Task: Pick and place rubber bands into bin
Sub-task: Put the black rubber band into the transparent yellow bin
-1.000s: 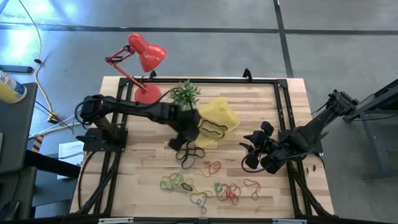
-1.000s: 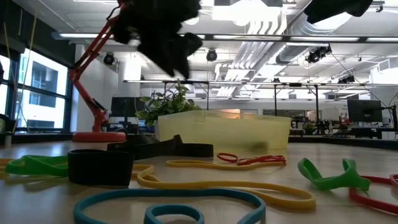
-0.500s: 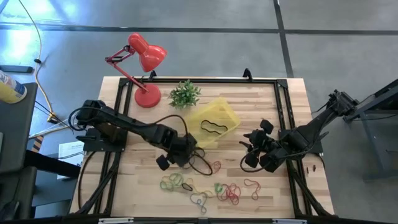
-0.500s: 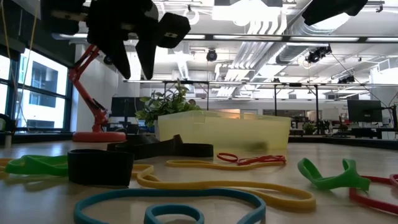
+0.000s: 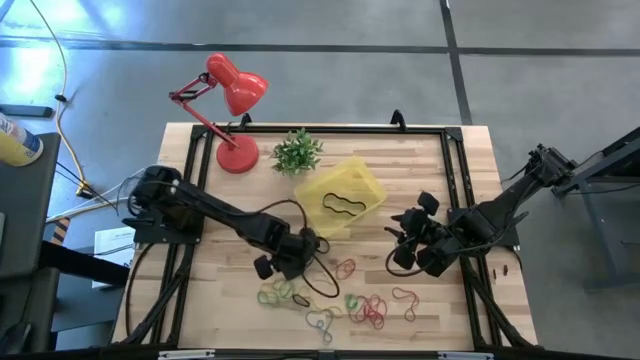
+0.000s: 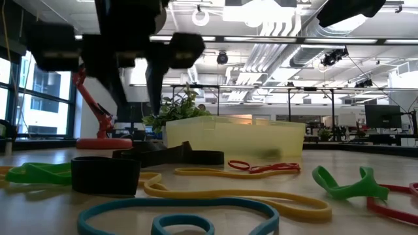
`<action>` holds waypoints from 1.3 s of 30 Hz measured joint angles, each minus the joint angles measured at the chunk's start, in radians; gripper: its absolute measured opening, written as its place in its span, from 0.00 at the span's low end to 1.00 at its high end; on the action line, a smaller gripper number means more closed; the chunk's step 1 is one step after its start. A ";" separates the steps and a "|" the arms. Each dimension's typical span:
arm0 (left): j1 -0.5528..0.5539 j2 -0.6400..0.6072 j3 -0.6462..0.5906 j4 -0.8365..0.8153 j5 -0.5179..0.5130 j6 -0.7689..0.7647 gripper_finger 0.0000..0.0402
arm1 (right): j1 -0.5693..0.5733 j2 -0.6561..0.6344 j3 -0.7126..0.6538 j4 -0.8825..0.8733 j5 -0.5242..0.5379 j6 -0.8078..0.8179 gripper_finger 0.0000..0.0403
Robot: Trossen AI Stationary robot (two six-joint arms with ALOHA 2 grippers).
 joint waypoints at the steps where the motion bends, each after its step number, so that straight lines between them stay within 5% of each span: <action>1: 0.000 0.017 -0.001 0.001 0.001 0.004 0.34 | 0.000 0.000 0.000 0.003 -0.005 0.000 0.33; 21: 0.000 0.132 0.000 0.015 0.009 0.025 0.34 | 0.000 0.001 0.000 0.011 -0.032 0.010 0.33; 25: 0.000 0.132 0.000 0.010 0.005 0.025 0.25 | 0.000 0.001 0.000 0.011 -0.029 0.010 0.33; 30: -0.001 0.133 0.000 -0.001 0.011 0.030 0.03 | 0.000 0.001 0.000 0.011 -0.023 0.010 0.33; 39: 0.000 0.131 0.003 0.001 -0.002 0.020 0.01 | 0.000 0.001 0.000 0.011 -0.015 0.010 0.33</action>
